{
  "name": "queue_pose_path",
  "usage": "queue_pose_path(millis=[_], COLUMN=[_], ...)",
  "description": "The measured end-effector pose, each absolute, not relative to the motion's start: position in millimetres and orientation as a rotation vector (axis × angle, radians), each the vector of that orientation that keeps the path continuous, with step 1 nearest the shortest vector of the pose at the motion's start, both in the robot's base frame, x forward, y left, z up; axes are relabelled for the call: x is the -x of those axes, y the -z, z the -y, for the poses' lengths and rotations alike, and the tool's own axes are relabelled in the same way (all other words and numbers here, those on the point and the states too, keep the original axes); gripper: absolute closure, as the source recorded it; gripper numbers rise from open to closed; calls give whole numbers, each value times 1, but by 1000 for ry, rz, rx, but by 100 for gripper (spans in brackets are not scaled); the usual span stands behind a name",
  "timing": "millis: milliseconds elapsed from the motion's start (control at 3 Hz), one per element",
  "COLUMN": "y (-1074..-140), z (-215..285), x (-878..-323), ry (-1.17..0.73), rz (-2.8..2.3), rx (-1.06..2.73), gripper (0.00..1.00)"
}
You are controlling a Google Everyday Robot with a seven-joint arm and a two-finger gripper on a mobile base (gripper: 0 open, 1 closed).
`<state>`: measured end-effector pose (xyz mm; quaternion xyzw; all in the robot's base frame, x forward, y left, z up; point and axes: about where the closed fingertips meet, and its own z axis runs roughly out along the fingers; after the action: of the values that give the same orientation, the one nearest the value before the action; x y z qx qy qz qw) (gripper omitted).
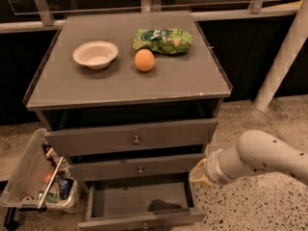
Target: Close bottom drawer
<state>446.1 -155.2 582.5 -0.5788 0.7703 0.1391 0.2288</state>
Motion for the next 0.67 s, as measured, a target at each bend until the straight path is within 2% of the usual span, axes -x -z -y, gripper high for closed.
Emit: queue_pose_path(millis=[667], y=[-485], z=[182], x=[-461], ry=[-323], rz=[-2312], rx=[1503], gripper=[100])
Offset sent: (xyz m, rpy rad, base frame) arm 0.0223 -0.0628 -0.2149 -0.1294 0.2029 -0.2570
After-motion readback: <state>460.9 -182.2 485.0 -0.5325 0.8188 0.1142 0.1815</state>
